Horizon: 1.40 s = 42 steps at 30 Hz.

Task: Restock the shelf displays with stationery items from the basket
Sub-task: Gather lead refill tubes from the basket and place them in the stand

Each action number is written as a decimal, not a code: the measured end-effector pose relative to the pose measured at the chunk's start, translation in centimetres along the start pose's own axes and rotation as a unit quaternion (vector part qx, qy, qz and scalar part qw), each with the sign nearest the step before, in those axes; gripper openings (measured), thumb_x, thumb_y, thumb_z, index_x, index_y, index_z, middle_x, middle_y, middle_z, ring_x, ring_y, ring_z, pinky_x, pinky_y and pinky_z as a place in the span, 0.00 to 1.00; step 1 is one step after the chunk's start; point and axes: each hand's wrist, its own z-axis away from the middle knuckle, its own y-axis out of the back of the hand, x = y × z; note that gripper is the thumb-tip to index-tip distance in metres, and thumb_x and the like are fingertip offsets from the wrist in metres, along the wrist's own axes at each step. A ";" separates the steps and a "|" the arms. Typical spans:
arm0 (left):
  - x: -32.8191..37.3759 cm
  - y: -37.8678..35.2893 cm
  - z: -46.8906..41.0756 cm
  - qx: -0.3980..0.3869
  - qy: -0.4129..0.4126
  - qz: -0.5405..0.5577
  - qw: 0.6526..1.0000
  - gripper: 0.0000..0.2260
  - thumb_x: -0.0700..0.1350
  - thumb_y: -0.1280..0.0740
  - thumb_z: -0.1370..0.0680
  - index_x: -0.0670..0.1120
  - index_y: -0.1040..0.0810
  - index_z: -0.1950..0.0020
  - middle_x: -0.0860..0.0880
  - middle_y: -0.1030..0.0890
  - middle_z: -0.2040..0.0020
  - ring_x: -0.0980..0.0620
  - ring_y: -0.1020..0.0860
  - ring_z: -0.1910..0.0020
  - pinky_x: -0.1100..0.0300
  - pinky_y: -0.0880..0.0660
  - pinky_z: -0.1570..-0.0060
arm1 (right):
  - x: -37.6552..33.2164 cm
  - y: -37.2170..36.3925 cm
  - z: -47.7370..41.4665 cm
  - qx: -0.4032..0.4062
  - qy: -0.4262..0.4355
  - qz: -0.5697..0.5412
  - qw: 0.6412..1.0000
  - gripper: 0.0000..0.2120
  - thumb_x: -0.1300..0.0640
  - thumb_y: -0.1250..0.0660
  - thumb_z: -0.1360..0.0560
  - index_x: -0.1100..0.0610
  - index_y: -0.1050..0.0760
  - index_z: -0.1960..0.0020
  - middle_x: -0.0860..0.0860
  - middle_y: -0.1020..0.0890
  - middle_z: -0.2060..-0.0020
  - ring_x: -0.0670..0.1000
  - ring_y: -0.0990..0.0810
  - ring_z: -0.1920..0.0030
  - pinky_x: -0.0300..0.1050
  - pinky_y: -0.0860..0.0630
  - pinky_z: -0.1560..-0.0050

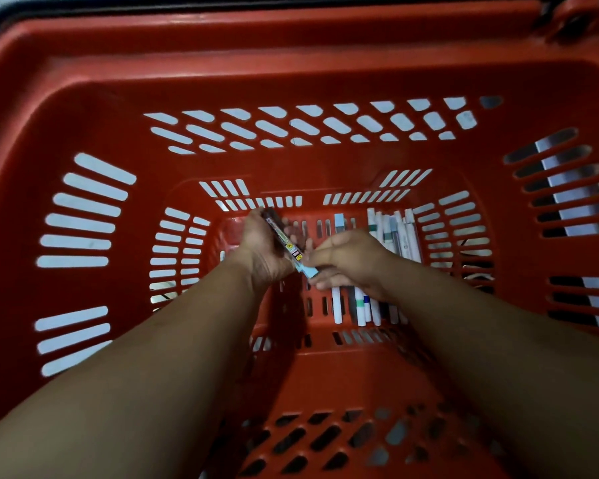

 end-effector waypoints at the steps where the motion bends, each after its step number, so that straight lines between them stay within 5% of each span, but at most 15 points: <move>1: -0.2 -0.1 0.0 0.001 -0.005 0.004 1.000 0.23 0.62 0.46 0.19 0.47 0.33 0.66 0.51 0.35 0.70 0.53 0.35 0.74 0.62 0.28 0.70 | -0.1 -0.2 0.0 -0.004 0.004 0.024 1.000 0.10 0.59 0.24 0.26 0.62 0.21 0.49 0.60 0.15 0.53 0.54 0.14 0.61 0.45 0.15 0.59; 5: -1.2 -0.5 -0.3 0.049 -0.028 0.025 0.998 0.27 0.68 0.43 0.20 0.49 0.35 0.68 0.53 0.37 0.75 0.56 0.38 0.77 0.63 0.32 0.71 | 0.1 -0.9 -0.3 0.008 0.050 0.197 0.979 0.16 0.46 0.29 0.22 0.56 0.26 0.60 0.53 0.18 0.62 0.51 0.16 0.63 0.44 0.20 0.67; 8: -1.7 -1.2 -0.4 0.084 -0.063 0.014 0.994 0.28 0.69 0.44 0.20 0.47 0.33 0.66 0.52 0.32 0.74 0.56 0.30 0.76 0.65 0.25 0.74 | 0.6 -1.3 -0.5 -0.024 0.063 0.145 0.987 0.16 0.49 0.33 0.19 0.64 0.24 0.50 0.59 0.17 0.62 0.53 0.18 0.71 0.41 0.26 0.76; 11: -1.7 -1.0 -0.4 0.084 -0.070 -0.025 0.994 0.32 0.72 0.46 0.21 0.45 0.29 0.65 0.49 0.25 0.70 0.51 0.22 0.67 0.54 0.18 0.53 | 0.8 -1.0 -0.4 -0.038 0.058 0.095 0.993 0.14 0.50 0.34 0.18 0.62 0.24 0.45 0.58 0.17 0.61 0.50 0.23 0.74 0.39 0.32 0.78; 13: -1.6 -0.6 -0.3 0.123 -0.099 -0.203 0.966 0.36 0.71 0.51 0.20 0.40 0.23 0.54 0.44 0.20 0.61 0.46 0.20 0.58 0.48 0.20 0.44 | 0.8 -0.5 -0.5 -0.020 0.051 0.124 0.991 0.14 0.48 0.34 0.18 0.60 0.23 0.45 0.54 0.18 0.62 0.47 0.26 0.75 0.37 0.31 0.76; 15: -1.5 -0.4 0.7 0.230 -0.183 -0.419 0.859 0.32 0.63 0.53 0.15 0.38 0.22 0.41 0.42 0.19 0.52 0.44 0.21 0.54 0.54 0.24 0.50 | 0.6 0.2 -0.7 0.001 0.042 0.170 0.984 0.15 0.48 0.34 0.19 0.61 0.23 0.45 0.53 0.19 0.63 0.47 0.28 0.76 0.38 0.31 0.74; 17: -1.1 0.2 1.2 0.259 -0.327 -0.591 0.690 0.22 0.52 0.49 0.14 0.38 0.23 0.39 0.38 0.21 0.45 0.40 0.23 0.46 0.52 0.29 0.47 | 0.7 1.1 -0.8 0.016 0.024 0.193 0.981 0.15 0.50 0.33 0.19 0.64 0.23 0.45 0.55 0.19 0.64 0.47 0.29 0.77 0.37 0.33 0.77; 19: -0.9 1.2 1.2 0.160 -0.444 -0.698 0.538 0.14 0.48 0.42 0.20 0.44 0.21 0.42 0.41 0.21 0.44 0.41 0.25 0.43 0.50 0.31 0.43 | 0.8 1.9 -0.8 0.016 0.003 0.184 0.983 0.16 0.51 0.32 0.19 0.66 0.24 0.44 0.55 0.19 0.64 0.47 0.30 0.78 0.36 0.35 0.79; 21: -0.9 2.1 0.3 0.005 -0.419 -0.808 0.413 0.15 0.48 0.36 0.31 0.50 0.22 0.45 0.47 0.22 0.45 0.44 0.27 0.41 0.50 0.32 0.40 | 0.6 2.4 -0.6 -0.005 -0.008 0.159 0.987 0.16 0.51 0.31 0.20 0.65 0.24 0.45 0.55 0.19 0.65 0.45 0.31 0.78 0.35 0.37 0.80; 24: -2.1 2.1 0.4 -0.102 -0.355 -0.869 0.330 0.13 0.48 0.31 0.30 0.51 0.29 0.48 0.50 0.27 0.49 0.48 0.31 0.44 0.56 0.36 0.44 | 0.1 3.1 -0.1 -0.030 -0.016 0.155 0.987 0.11 0.53 0.32 0.20 0.62 0.23 0.53 0.48 0.22 0.76 0.42 0.33 0.82 0.33 0.39 0.82; 26: -2.6 1.8 0.3 -0.097 -0.401 -0.837 0.359 0.07 0.46 0.35 0.23 0.49 0.29 0.47 0.49 0.25 0.52 0.47 0.26 0.47 0.57 0.35 0.47 | -0.1 3.2 0.1 -0.026 -0.012 0.133 0.991 0.10 0.54 0.31 0.20 0.61 0.23 0.54 0.46 0.24 0.79 0.42 0.32 0.83 0.33 0.38 0.82; 29: -2.7 1.8 -0.1 -0.066 -0.393 -0.819 0.412 0.17 0.46 0.38 0.18 0.45 0.30 0.30 0.43 0.19 0.44 0.44 0.22 0.44 0.54 0.28 0.43 | -0.1 3.2 -0.4 0.012 0.003 0.029 1.000 0.16 0.47 0.32 0.20 0.61 0.22 0.45 0.52 0.20 0.70 0.47 0.26 0.77 0.36 0.32 0.79; 32: -2.5 2.3 -0.5 -0.002 -0.384 -0.792 0.475 0.16 0.52 0.39 0.17 0.48 0.30 0.30 0.48 0.20 0.48 0.46 0.22 0.49 0.56 0.30 0.52 | -0.2 3.3 -1.5 0.126 0.032 -0.002 0.991 0.18 0.44 0.37 0.18 0.60 0.23 0.48 0.59 0.18 0.62 0.51 0.23 0.74 0.40 0.28 0.76; 38: -1.0 1.5 -0.5 -0.085 -0.291 -0.661 0.686 0.10 0.57 0.37 0.17 0.61 0.28 0.35 0.54 0.19 0.47 0.54 0.22 0.47 0.58 0.27 0.48 | 1.8 3.4 -3.4 0.223 0.129 0.254 0.932 0.12 0.53 0.36 0.19 0.54 0.29 0.60 0.54 0.22 0.65 0.57 0.18 0.66 0.53 0.17 0.64; 42: -0.1 1.0 -1.0 -0.110 -0.279 -0.639 0.709 0.08 0.62 0.36 0.21 0.67 0.26 0.41 0.46 0.16 0.43 0.50 0.17 0.47 0.44 0.20 0.42 | 2.1 2.4 -3.8 0.202 0.118 0.430 0.872 0.14 0.46 0.33 0.20 0.57 0.26 0.51 0.55 0.21 0.56 0.57 0.20 0.54 0.48 0.24 0.56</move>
